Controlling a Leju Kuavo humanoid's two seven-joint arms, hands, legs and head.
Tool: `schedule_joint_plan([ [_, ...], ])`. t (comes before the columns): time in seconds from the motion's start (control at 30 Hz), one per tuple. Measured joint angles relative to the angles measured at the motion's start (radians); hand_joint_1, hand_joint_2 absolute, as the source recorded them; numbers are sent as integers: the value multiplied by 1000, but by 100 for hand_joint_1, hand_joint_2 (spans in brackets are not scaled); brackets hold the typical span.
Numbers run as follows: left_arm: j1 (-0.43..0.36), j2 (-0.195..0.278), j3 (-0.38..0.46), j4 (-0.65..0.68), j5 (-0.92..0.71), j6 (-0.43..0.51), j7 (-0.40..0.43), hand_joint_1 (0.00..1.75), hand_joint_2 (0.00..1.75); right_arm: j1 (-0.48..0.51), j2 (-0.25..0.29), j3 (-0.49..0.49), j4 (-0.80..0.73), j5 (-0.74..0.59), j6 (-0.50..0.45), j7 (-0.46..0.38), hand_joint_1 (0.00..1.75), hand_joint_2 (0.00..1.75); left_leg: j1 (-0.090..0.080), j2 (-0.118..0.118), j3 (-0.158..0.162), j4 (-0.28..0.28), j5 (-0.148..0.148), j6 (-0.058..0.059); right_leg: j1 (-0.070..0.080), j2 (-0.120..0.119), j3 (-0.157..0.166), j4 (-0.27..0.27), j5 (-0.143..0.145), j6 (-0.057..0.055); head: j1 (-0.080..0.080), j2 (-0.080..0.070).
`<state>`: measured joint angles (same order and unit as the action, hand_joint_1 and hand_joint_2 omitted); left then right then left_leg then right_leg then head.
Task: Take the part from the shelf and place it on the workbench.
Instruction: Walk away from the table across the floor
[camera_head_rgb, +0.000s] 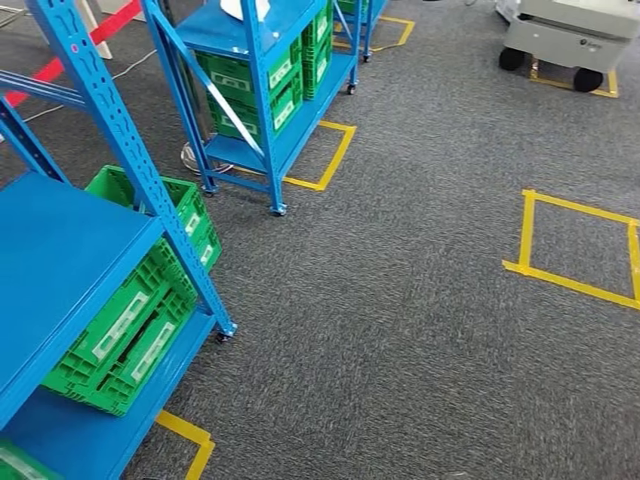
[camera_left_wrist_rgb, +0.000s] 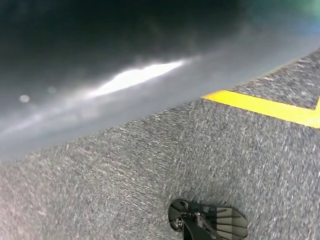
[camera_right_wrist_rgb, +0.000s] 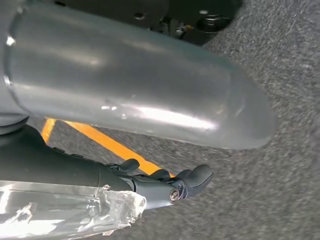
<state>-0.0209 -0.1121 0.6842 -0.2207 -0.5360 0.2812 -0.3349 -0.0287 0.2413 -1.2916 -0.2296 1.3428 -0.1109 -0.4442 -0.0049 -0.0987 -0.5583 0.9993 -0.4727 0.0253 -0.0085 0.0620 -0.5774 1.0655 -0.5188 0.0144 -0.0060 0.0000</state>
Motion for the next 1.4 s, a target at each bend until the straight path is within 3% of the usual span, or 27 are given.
schedule_joint_plan([
  [0.07,0,-2,0,0,-3,1,0,0,0,-1,-1,0,0,0,1,-2,0,0,2,-23,-6,1,2,-10,0,30,28,-58,12,-6,0,0],
  [0.13,4,-2,0,0,-5,2,0,0,0,-2,-1,0,1,0,2,-4,0,0,6,-37,-13,1,4,-23,0,11,37,-67,14,-10,0,0],
  [0.2,5,0,0,0,-5,2,0,0,0,-2,-1,0,1,0,2,-7,0,0,4,7,-28,32,-20,-34,-2,-16,43,-77,19,-19,-5,0],
  [0.27,2,0,0,0,-7,3,0,0,0,1,-1,0,1,0,2,-9,0,0,5,68,-78,137,-82,-44,-1,-50,46,-83,18,-26,-10,0],
  [0.33,-1,-1,0,0,-9,3,0,0,0,3,-1,0,1,0,2,-9,0,0,11,85,-134,254,-129,-54,0,-84,47,-82,15,-29,-11,0],
  [0.37,1,-1,0,0,-9,3,0,0,0,3,-1,0,1,0,2,-9,0,0,13,87,-142,274,-127,-57,0,-99,48,-82,14,-29,-11,0],
  [0.4,3,-1,0,0,-10,4,0,0,0,2,0,0,1,0,2,-9,0,0,15,90,-129,254,-106,-59,0,-113,49,-82,12,-27,-11,0],
  [0.43,4,0,0,0,-10,4,0,0,0,1,0,0,1,0,2,-10,0,0,16,100,-97,198,-72,-59,0,-125,52,-82,10,-26,-11,0],
  [0.5,2,1,0,0,-11,4,0,0,0,1,0,0,1,0,2,-10,0,0,11,148,-20,59,-18,-53,4,-149,60,-80,4,-18,-12,0],
  [0.57,-1,1,0,0,-13,4,0,0,0,-1,0,0,2,1,2,-10,0,0,2,179,12,-7,-7,-41,8,-171,65,-79,-2,-9,-10,0],
  [0.63,0,1,0,0,-15,4,0,0,0,-3,0,0,2,2,2,-11,0,0,0,160,12,-13,-6,-29,8,-190,71,-81,-6,0,-9,0],
  [0.7,4,1,0,0,-15,5,0,0,0,-5,0,0,2,2,2,-11,0,0,4,138,15,-21,0,-16,3,-155,63,-56,-28,11,-6,0],
  [0.77,2,1,0,0,-16,7,0,0,0,-3,0,0,2,3,2,-12,0,0,9,114,15,-25,5,-7,-2,-90,16,49,-88,19,1,0],
  [0.83,-1,1,0,1,-17,8,0,0,0,0,0,0,2,3,3,-11,0,0,10,86,13,-25,6,-4,-4,-67,-51,185,-141,23,3,0],
  [0.87,0,0,0,1,-17,8,0,0,0,1,0,0,2,3,3,-11,0,0,10,72,13,-24,6,-4,-4,-64,-69,215,-141,24,3,0],
  [0.9,1,-1,0,1,-17,8,0,0,0,2,0,0,2,3,3,-11,0,0,11,57,15,-24,6,-5,-5,-63,-69,205,-120,25,3,0],
  [0.93,2,-1,0,1,-17,8,0,0,0,2,0,0,2,3,3,-11,0,0,12,42,17,-23,5,-7,-7,-58,-50,155,-83,25,3,0],
  [1.0,1,-2,0,1,-17,8,0,0,0,2,0,0,2,3,2,-12,0,0,13,14,18,-17,0,-16,-14,-15,9,18,-14,28,4,0],
  [1.07,-1,-1,0,1,-17,8,-1,0,0,2,0,1,2,4,2,-12,0,0,13,-10,9,-8,-1,-30,-19,21,44,-53,1,24,5,0],
  [1.13,3,0,0,1,-17,8,-1,0,0,1,0,1,3,4,2,-11,0,0,17,-33,0,-7,4,-43,-17,11,50,-58,-4,14,5,0],
  [1.17,6,1,0,1,-17,8,-1,0,0,1,1,1,3,4,2,-12,0,0,17,-28,-3,-4,2,-48,-17,0,51,-59,-2,8,4,0],
  [1.23,6,2,0,1,-17,9,-1,0,0,1,2,1,3,4,2,-12,0,0,15,22,-28,46,-31,-56,-17,-28,54,-64,0,-5,-3,0],
  [1.3,2,0,0,1,-17,9,-1,0,0,4,2,1,3,5,2,-12,0,0,13,78,-88,171,-95,-61,-12,-62,55,-65,-3,-14,-10,0],
  [1.37,1,-1,0,1,-17,9,-1,0,0,6,2,1,3,5,3,-12,0,0,14,89,-138,275,-129,-61,-5,-94,55,-64,-6,-19,-10,0],
  [1.4,3,-1,0,1,-17,9,-1,0,0,5,2,1,3,5,3,-13,0,0,13,90,-138,280,-118,-58,-2,-108,57,-64,-8,-20,-10,0],
])
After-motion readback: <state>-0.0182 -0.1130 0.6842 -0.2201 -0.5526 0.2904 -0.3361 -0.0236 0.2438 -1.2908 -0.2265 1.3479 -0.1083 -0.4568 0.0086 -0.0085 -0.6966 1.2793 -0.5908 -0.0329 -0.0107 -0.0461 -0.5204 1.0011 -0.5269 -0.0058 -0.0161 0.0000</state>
